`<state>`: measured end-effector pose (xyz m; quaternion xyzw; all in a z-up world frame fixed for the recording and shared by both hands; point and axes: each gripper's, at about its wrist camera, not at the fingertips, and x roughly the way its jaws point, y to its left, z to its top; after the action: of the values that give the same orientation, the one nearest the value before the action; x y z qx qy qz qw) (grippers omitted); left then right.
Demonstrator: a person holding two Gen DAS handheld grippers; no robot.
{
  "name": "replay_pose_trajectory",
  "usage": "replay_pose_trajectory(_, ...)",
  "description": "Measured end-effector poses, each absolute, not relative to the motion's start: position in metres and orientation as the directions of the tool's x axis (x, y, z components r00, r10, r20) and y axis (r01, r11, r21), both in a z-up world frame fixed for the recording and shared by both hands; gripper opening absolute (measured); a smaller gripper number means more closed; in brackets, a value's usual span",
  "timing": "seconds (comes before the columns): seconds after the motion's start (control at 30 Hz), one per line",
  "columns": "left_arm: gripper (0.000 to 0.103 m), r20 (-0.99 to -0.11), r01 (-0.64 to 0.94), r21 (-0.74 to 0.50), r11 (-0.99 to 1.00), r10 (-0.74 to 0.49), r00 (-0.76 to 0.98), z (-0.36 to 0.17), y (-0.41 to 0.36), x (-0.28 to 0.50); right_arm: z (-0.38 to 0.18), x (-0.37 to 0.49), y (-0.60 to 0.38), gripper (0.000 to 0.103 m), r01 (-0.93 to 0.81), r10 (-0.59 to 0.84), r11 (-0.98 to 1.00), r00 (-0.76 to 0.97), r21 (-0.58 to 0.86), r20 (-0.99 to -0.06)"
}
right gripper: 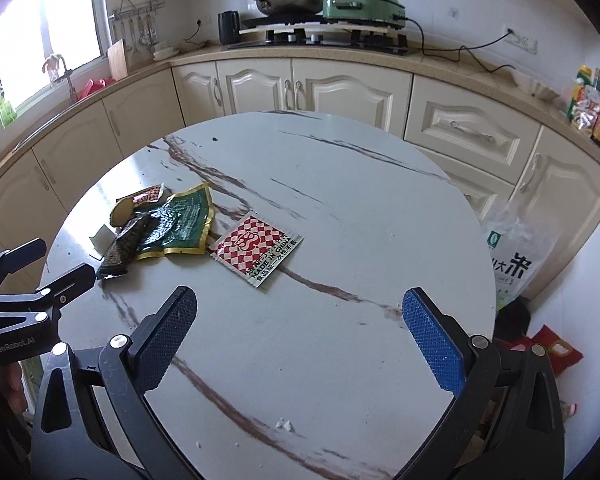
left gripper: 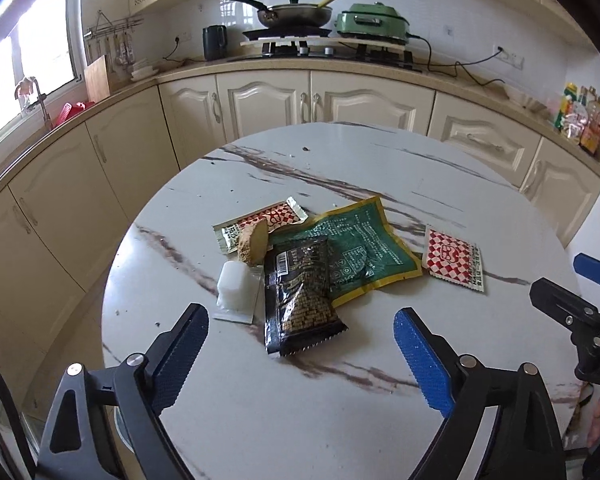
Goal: Collect trash
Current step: 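Bring both tools back from the bin toward the table, then grasp the black chip bag with the left gripper while the right grasps the red-white checkered packet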
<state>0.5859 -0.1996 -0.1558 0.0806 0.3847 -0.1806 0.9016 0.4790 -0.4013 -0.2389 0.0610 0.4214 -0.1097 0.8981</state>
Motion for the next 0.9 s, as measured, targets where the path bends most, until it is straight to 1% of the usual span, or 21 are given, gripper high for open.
replay_pose_trajectory(0.17, 0.074, -0.752, 0.376, -0.006, 0.926, -0.252, 0.609, -0.177, -0.216, 0.626, -0.252, 0.500, -0.412, 0.103, 0.225, -0.122, 0.974, 0.611, 0.024, -0.782)
replay_pose_trajectory(0.23, 0.073, -0.760, 0.375, 0.005, 0.927, -0.240, 0.604, -0.186, -0.223, 0.638, -0.256, 0.506, -0.413, 0.103, 0.215, -0.114, 0.976, 0.607, 0.024, -0.786)
replay_pose_trajectory(0.3, 0.069, -0.763, 0.379, 0.011, 0.925, -0.237, 0.601, -0.191, -0.228, 0.651, -0.260, 0.513, -0.415, 0.103, 0.195, -0.089, 0.980, 0.604, 0.039, -0.792)
replay_pose_trajectory(0.37, 0.059, -0.773, 0.401, -0.003, 0.916, -0.256, 0.580, -0.199, -0.236, 0.661, -0.266, 0.520, -0.415, 0.103, 0.167, -0.051, 0.984, 0.596, 0.062, -0.801)
replay_pose_trajectory(0.43, 0.051, -0.764, 0.421, -0.018, 0.907, -0.284, 0.580, -0.201, -0.237, 0.660, -0.272, 0.528, -0.414, 0.103, 0.131, -0.009, 0.988, 0.579, 0.082, -0.816)
replay_pose_trajectory(0.47, 0.040, -0.764, 0.429, -0.021, 0.903, -0.291, 0.577, -0.201, -0.237, 0.663, -0.274, 0.532, -0.413, 0.103, 0.109, 0.010, 0.990, 0.574, 0.089, -0.819)
replay_pose_trajectory(0.5, 0.033, -0.763, 0.435, -0.034, 0.900, -0.305, 0.570, -0.202, -0.235, 0.663, -0.276, 0.537, -0.411, 0.103, 0.094, 0.018, 0.992, 0.566, 0.086, -0.824)
replay_pose_trajectory(0.63, 0.028, -0.757, 0.450, -0.035, 0.892, -0.318, 0.571, -0.205, -0.230, 0.664, -0.285, 0.555, -0.405, 0.103, 0.060, 0.030, 0.996, 0.534, 0.073, -0.845)
replay_pose_trajectory(0.67, 0.026, -0.755, 0.451, -0.047, 0.892, -0.327, 0.568, -0.205, -0.212, 0.644, -0.288, 0.559, -0.403, 0.103, 0.052, 0.037, 0.996, 0.523, 0.075, -0.852)
replay_pose_trajectory(0.77, 0.025, -0.740, 0.463, -0.103, 0.880, -0.379, 0.556, -0.198, -0.192, 0.621, -0.292, 0.566, -0.394, 0.103, 0.030, 0.039, 0.998, 0.507, 0.063, -0.861)
replay_pose_trajectory(0.9, 0.025, -0.716, 0.471, -0.138, 0.871, -0.416, 0.560, -0.187, -0.176, 0.601, -0.293, 0.573, -0.384, 0.103, -0.015, 0.043, 0.999, 0.493, 0.041, -0.869)
